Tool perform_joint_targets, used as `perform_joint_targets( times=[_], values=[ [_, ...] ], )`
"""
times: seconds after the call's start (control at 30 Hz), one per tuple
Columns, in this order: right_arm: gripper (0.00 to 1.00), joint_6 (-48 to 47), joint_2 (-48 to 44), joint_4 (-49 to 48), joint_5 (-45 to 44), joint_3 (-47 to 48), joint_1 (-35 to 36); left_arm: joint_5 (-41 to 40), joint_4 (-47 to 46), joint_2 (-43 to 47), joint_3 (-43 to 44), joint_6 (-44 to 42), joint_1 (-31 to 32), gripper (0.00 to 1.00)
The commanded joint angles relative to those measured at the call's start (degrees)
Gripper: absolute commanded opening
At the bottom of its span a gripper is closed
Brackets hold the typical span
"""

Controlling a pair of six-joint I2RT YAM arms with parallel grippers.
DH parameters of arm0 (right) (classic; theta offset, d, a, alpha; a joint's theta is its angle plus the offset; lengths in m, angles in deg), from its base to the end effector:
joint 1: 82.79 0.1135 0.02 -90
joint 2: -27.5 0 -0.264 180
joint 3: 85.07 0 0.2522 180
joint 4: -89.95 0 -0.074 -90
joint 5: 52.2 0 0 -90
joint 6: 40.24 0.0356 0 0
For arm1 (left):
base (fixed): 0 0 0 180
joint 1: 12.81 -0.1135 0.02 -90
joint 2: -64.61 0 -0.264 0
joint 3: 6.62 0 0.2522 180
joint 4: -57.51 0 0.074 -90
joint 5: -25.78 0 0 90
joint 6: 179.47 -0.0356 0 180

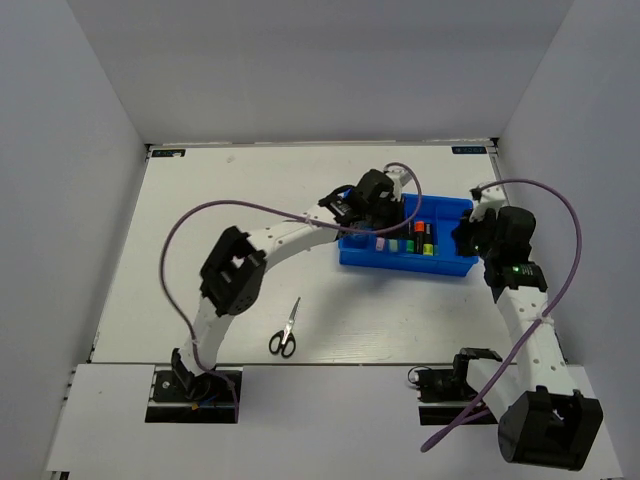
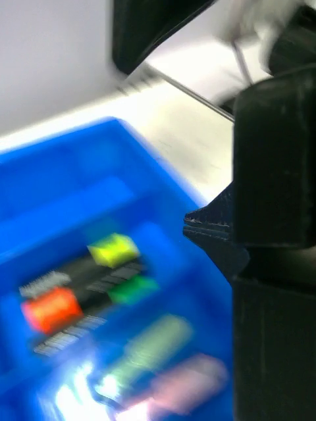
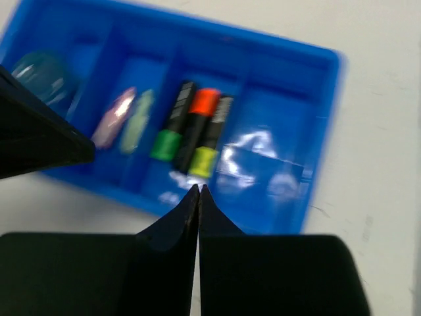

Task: Sort the stationery into containers
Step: Place the stationery into the container, then grab a piece of stationery with the left arm

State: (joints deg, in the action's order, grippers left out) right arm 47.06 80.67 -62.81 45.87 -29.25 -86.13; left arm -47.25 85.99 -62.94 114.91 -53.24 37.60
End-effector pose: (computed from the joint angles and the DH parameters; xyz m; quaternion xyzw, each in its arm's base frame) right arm 0.2129 -0.0074 0.2910 -0.0333 0.8396 0.0307 0.5413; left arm 0.3239 -0.4079 0.2352 0.1762 0.8601 -0.4110 0.2455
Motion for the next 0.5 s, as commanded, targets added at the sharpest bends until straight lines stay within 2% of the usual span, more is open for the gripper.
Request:
perform_joint_targets(
  times=[0.0, 0.03, 0.07, 0.1, 0.13, 0.17, 0.2, 0.23, 0.27, 0.3, 0.4, 0.47],
  values=[
    [0.00, -13.3, -2.7, 1.2, 24.1, -2.2, 0.1, -8.4, 18.5, 19.1, -8.1, -15.2, 4.7, 0.01],
    [0.00, -15.5, -2.6, 2.8, 32.2, -2.2, 0.2, -15.4, 21.4, 24.1, -10.6, -17.6, 5.4, 0.01],
    [0.00, -18.3, -2.3, 5.9, 37.8, -2.2, 0.2, -16.6, 26.8, 26.7, -15.9, -17.7, 5.6, 0.01],
    [0.28, -19.9, -2.5, 6.6, 43.0, -2.2, 0.5, -21.4, 29.0, 34.9, -23.1, -17.0, 5.7, 0.01],
    [0.39, -20.2, -1.9, 7.3, 44.7, -2.2, 0.5, -22.8, 32.1, 37.7, -26.7, -16.4, 5.4, 0.04],
    [0.45, -20.1, -1.0, 7.7, 46.0, -1.8, 0.8, -26.9, 34.1, 40.9, -30.6, -14.9, 5.5, 0.09],
    [0.50, -19.7, -0.4, 7.9, 47.9, -1.2, 1.0, -27.9, 34.8, 49.8, -41.5, -12.8, 5.3, 0.27],
    [0.57, -19.6, 0.4, 8.1, 48.0, -0.3, 1.3, -28.8, 37.6, 52.5, -44.4, -11.6, 5.3, 0.34],
    [0.57, -19.1, 1.1, 8.9, 47.5, 0.2, 1.7, -31.1, 38.8, 55.4, -47.2, -7.6, 5.4, 0.37],
    [0.57, -18.6, 1.2, 8.8, 47.1, 0.9, 2.0, -31.0, 40.0, 62.4, -54.1, -6.9, 5.3, 0.53],
    [0.57, -17.1, 1.5, 8.1, 46.4, 0.7, 2.7, -32.8, 44.0, 69.5, -61.5, -3.6, 5.6, 0.58],
    [0.57, -16.4, 1.7, 7.7, 46.2, 0.5, 3.2, -35.0, 45.8, 70.2, -64.2, -2.5, 5.5, 0.58]
  ],
)
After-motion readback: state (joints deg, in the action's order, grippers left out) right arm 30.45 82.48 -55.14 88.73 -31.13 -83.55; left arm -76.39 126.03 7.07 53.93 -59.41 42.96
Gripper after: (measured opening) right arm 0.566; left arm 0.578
